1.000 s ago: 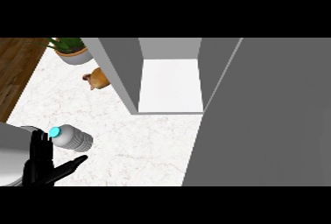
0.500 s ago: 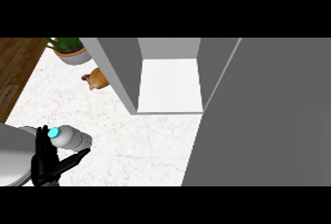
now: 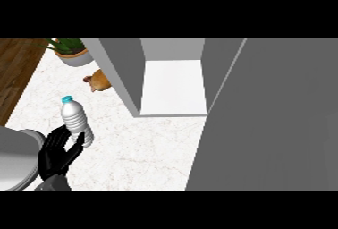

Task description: Pick up the bottled water, place it into the cabinet and close the cabinet

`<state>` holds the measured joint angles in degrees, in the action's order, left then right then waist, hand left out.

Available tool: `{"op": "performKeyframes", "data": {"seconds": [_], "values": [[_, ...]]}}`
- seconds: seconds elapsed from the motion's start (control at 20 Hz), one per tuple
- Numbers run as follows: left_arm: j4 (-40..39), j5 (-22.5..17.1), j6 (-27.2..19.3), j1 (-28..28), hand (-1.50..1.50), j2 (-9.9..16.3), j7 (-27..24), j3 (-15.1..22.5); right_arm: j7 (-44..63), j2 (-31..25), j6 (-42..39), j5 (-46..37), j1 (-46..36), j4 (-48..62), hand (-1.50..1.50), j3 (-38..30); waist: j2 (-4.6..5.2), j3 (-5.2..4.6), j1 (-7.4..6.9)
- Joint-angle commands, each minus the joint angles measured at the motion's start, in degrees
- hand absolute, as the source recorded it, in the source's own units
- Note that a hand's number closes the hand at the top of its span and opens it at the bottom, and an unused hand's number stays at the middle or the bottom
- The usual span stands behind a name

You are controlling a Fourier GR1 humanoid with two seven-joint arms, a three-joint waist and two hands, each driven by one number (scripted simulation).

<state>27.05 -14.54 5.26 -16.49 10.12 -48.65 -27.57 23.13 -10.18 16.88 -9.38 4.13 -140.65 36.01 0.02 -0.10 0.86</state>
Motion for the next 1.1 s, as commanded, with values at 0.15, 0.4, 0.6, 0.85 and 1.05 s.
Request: {"op": "performKeyframes", "data": {"seconds": [0.15,0.4,0.6,0.85,1.05], "values": [[-0.83,7.89,-6.61,-0.75,1.50,0.23,-7.34,6.08,1.70,-2.57,-0.55,-2.37,0.64,-5.59,-1.50,-1.66,-0.08,0.06,0.25],[-0.42,13.96,-6.99,-5.88,1.50,-3.42,-8.39,13.15,2.11,-3.20,-0.12,-1.63,0.52,-6.29,-1.50,-1.95,-0.21,0.05,1.36],[0.06,19.18,-4.44,-11.17,1.50,-5.15,-6.35,19.67,1.64,-0.53,1.20,-2.37,-3.94,-0.19,-1.50,-1.54,0.01,-0.01,0.69],[3.91,17.07,-0.26,-10.48,1.50,-6.67,-5.27,19.90,3.96,-2.70,1.29,-3.18,0.23,-7.05,-1.50,0.89,-0.31,0.07,-0.10],[8.50,13.80,-0.31,-7.86,1.50,-9.92,-2.99,23.16,0.36,-3.19,1.57,-1.99,1.32,-3.15,-1.50,-0.52,-0.28,0.10,-0.42]]}}
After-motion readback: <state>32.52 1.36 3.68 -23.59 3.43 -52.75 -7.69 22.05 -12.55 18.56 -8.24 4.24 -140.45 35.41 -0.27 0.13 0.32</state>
